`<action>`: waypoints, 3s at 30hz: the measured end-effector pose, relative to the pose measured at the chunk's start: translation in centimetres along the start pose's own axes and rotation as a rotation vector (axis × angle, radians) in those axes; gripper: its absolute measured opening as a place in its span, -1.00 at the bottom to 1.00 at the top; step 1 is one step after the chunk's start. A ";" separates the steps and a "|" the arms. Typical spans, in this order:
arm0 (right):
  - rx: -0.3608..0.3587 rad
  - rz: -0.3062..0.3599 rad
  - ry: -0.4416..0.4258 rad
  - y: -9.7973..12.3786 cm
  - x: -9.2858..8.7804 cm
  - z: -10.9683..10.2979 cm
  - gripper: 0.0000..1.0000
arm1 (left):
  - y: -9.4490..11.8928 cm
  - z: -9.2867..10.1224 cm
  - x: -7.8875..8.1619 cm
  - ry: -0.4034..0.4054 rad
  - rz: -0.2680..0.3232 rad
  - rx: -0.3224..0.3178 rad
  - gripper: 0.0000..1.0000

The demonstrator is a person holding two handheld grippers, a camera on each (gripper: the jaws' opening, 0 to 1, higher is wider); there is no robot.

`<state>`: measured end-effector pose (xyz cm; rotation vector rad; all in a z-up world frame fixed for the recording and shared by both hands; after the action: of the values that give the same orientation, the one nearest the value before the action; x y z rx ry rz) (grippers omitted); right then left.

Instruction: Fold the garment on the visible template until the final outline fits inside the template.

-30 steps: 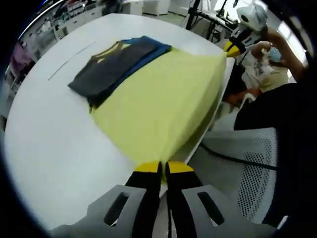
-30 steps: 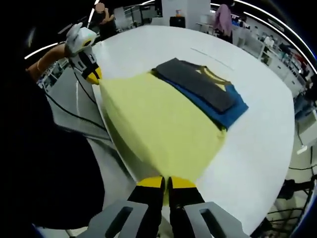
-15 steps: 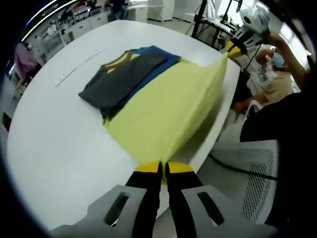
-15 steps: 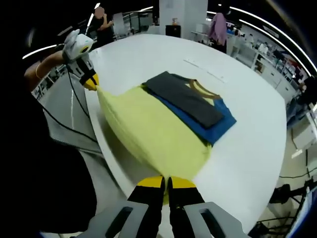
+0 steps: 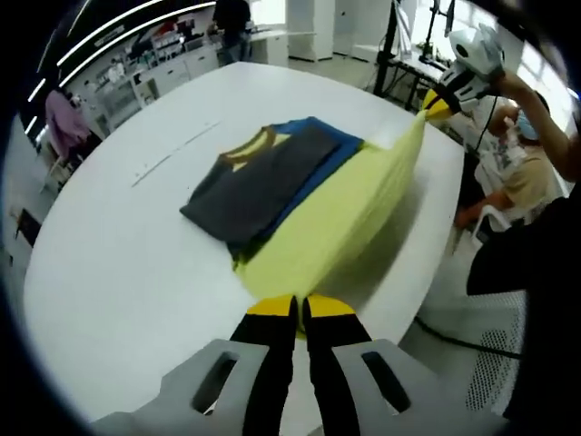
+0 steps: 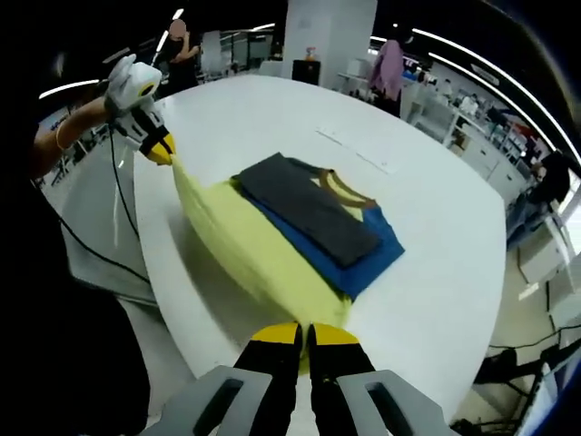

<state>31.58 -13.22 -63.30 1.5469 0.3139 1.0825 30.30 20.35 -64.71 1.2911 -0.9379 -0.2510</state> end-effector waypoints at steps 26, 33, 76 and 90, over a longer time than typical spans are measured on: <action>-0.170 0.102 0.011 -0.8 5.0 6.1 -1.00 | 0.5 -5.3 6.8 -0.073 0.196 0.236 -0.99; -0.240 0.125 0.027 -0.9 6.1 7.6 -1.00 | 0.5 -6.7 8.8 -0.055 0.261 0.285 -0.99; -0.307 0.105 -0.015 -12.9 7.9 14.1 -1.00 | -11.8 -14.9 11.8 0.027 0.165 0.322 -0.99; -0.248 0.062 -0.034 -17.1 7.6 15.8 -1.00 | -16.0 -16.4 10.6 0.059 0.108 0.252 -0.99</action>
<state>53.81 -12.80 -73.52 1.3585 0.1043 1.0984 53.80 20.21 -73.93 1.4640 -1.0084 -0.0097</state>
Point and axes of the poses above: the point that each gripper's makers call its tool centre point, and the gripper's own axes: y roughly backward along the fingers, z roughly to its right, x roughly out of its top, the point moved 5 cm from there along y, roughly backward along the fingers, and after that the axes turned 8 degrees about -z, right-handed, at the moved point
